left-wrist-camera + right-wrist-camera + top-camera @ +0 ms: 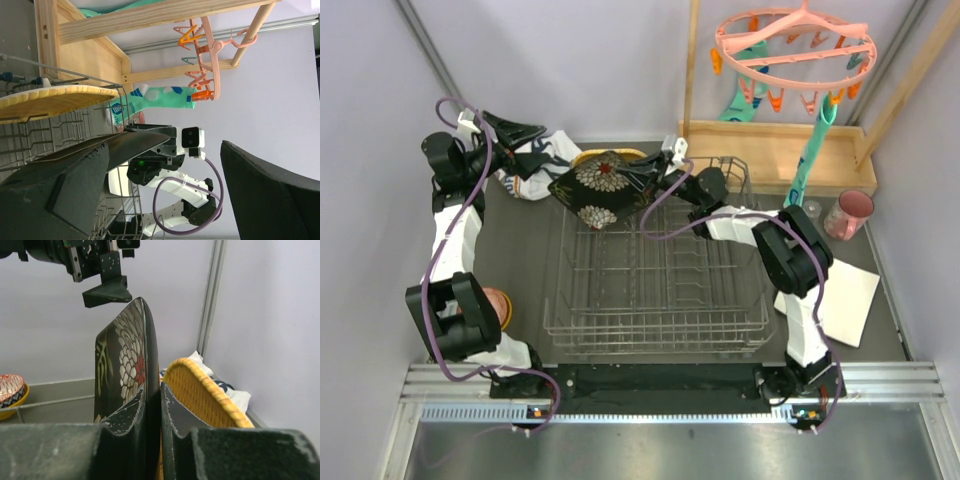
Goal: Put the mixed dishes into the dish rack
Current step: Insert the plate into the dish rack
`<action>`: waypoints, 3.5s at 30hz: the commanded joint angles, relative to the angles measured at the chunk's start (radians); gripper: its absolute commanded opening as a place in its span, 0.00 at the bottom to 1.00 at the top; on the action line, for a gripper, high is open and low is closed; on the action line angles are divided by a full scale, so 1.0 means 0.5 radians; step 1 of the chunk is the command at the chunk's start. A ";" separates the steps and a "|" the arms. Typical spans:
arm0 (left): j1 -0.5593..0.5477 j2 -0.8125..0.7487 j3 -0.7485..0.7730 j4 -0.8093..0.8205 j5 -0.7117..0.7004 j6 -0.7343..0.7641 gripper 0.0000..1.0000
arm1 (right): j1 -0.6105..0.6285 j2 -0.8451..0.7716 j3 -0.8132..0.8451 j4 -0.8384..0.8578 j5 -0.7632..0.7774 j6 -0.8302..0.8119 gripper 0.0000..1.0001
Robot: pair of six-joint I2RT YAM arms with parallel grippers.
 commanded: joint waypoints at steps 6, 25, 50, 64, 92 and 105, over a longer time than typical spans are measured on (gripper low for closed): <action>0.013 -0.011 0.034 0.144 0.031 -0.016 0.97 | 0.036 -0.268 -0.310 0.693 -0.024 -0.043 0.00; 0.013 -0.050 0.034 0.119 0.028 -0.013 0.96 | 0.036 -0.336 -0.580 0.690 -0.269 0.229 0.00; 0.013 -0.100 -0.016 0.085 0.009 0.008 0.97 | 0.165 -0.118 -0.592 0.693 -0.353 0.484 0.03; 0.013 -0.106 -0.031 0.052 0.018 0.039 0.97 | 0.159 -0.109 -0.638 0.690 -0.432 0.488 0.19; 0.016 -0.130 -0.055 0.048 0.021 0.039 0.96 | 0.076 -0.140 -0.678 0.690 -0.647 0.678 0.46; 0.013 -0.173 -0.080 0.042 0.021 0.027 0.96 | -0.092 -0.253 -0.700 0.690 -0.693 0.693 0.63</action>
